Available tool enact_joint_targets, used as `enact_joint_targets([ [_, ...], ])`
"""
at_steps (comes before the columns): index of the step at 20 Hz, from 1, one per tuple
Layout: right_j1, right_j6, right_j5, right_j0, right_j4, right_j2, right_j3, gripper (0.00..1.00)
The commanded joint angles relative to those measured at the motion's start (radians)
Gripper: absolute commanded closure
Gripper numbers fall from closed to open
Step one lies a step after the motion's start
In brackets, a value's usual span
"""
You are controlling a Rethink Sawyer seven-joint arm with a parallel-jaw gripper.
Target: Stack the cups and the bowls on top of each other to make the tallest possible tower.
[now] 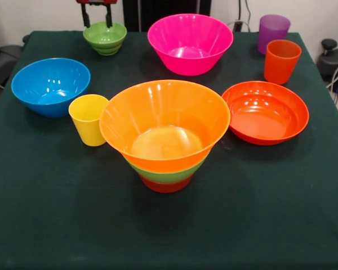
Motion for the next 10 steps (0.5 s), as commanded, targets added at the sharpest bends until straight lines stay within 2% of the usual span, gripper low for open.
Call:
enact_joint_targets([
  [1,0.044,-0.326,0.115,0.008,-0.048,0.078,-0.089,0.0],
  [4,0.045,-0.342,0.121,0.004,-0.035,0.081,-0.095,0.0],
  [10,0.074,-0.304,0.093,0.025,-0.065,0.061,-0.107,0.0],
])
